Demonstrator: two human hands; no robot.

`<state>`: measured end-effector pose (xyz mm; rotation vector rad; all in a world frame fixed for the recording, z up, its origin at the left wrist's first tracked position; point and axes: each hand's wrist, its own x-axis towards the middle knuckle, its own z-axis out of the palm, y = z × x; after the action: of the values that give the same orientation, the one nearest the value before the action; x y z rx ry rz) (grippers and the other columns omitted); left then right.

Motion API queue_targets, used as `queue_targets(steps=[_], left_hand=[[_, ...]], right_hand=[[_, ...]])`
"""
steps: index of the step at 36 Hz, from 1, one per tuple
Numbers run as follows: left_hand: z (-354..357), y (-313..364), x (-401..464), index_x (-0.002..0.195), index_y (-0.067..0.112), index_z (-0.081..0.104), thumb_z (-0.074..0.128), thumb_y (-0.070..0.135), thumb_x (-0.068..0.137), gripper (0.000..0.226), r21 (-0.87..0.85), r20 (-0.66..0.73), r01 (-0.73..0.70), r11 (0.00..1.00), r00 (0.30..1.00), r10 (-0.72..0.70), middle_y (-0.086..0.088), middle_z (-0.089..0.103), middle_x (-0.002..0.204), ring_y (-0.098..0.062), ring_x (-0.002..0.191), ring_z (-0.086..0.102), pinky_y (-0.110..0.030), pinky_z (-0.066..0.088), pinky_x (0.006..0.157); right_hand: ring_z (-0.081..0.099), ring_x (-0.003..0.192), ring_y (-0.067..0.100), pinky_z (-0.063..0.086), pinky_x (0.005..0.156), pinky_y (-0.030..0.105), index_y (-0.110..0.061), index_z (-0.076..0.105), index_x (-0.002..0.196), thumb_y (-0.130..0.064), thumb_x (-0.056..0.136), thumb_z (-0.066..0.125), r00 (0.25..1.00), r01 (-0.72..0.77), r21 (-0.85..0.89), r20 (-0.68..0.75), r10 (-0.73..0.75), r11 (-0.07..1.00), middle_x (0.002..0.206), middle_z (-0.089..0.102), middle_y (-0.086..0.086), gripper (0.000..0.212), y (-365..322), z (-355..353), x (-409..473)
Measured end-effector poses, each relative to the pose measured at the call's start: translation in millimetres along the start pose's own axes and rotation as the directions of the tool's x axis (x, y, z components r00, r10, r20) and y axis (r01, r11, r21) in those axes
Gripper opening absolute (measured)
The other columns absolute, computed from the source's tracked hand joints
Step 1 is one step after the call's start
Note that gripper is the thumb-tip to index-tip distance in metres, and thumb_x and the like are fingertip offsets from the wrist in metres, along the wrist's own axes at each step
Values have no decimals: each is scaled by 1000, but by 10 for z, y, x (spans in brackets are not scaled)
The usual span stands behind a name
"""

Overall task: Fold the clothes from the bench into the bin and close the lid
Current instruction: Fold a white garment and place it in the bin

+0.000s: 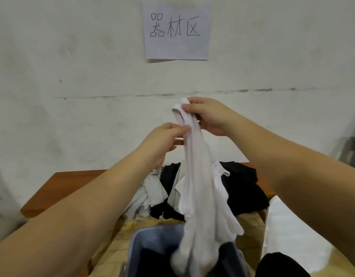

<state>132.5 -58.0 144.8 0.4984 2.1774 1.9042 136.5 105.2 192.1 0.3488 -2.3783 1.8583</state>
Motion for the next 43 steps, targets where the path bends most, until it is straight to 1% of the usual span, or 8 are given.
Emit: queue_targets(steps=[6, 10, 13, 19, 29, 35, 39, 43], left_hand=[[126, -34, -152, 97, 18, 60, 57, 39, 96, 22, 158, -262, -191, 969, 938, 227, 8, 60, 93, -7, 80, 54, -24, 41, 67], [276, -153, -293, 78, 15, 58, 56, 38, 96, 29, 191, -226, -251, 949, 930, 291, 7, 57, 67, -11, 61, 52, -26, 42, 62], [428, -234, -400, 72, 14, 64, 53, 44, 97, 41, 257, -60, -172, 951, 979, 194, 7, 61, 55, -9, 48, 53, -17, 43, 54], [690, -360, -361, 102, 20, 69, 55, 63, 90, 47, 91, 84, 120, 989, 988, -128, 2, 72, 100, -17, 67, 66, -27, 50, 58], [471, -311, -31, 72, 9, 52, 55, 35, 96, 35, -72, -366, 29, 997, 929, -53, -8, 53, 65, -20, 56, 46, -29, 38, 55], [56, -134, -45, 83, 6, 64, 57, 32, 95, 29, -49, -427, -138, 989, 898, 104, -11, 67, 81, -21, 71, 60, -32, 45, 63], [-167, 59, 0, 84, 16, 67, 63, 29, 95, 17, -187, -387, -171, 967, 918, 88, -1, 69, 91, -17, 83, 62, -32, 50, 77], [-301, 178, 61, 85, 10, 67, 66, 26, 94, 18, -232, -342, -172, 957, 936, 85, -3, 72, 87, -19, 81, 66, -35, 55, 84]], right_hand=[[58, 73, 20, 56, 86, 40, -9, 65, 73, 0, 91, 47, 999, -3, 121, -46, 8, 993, 77, 60, 4, 27, -41, -58, -1], [45, 65, 14, 54, 74, 30, 4, 65, 102, 9, 82, 35, 992, 24, 111, -125, -10, 994, 75, 50, 4, 36, -74, -85, -3], [56, 73, 11, 52, 75, 26, -5, 63, 116, 12, 82, 32, 987, 47, 73, -156, -36, 996, 79, 57, -2, 49, -93, -86, -8], [55, 120, 6, 47, 100, 30, -23, 51, 137, 12, 81, 31, 983, 55, -86, -171, -69, 995, 131, 58, -13, 69, -78, -85, 25], [57, 122, 6, 52, 97, 29, -36, 56, 119, 3, 76, 34, 971, 124, -80, -197, -138, 989, 126, 61, -20, 62, -102, -84, -29], [49, 66, 16, 39, 60, 28, -23, 56, 114, -9, 85, 48, 832, 28, -447, -486, -269, 894, 82, 50, 0, 33, 82, -273, -24], [41, 98, 17, 36, 77, 24, -23, 51, 133, -21, 90, 61, 718, -72, -553, -606, -342, 830, 112, 35, 1, 43, 247, -376, 81], [44, 115, 23, 36, 78, 26, -15, 58, 113, -20, 91, 62, 610, -128, -594, -678, -409, 794, 124, 43, 5, 23, 389, -505, 115]])
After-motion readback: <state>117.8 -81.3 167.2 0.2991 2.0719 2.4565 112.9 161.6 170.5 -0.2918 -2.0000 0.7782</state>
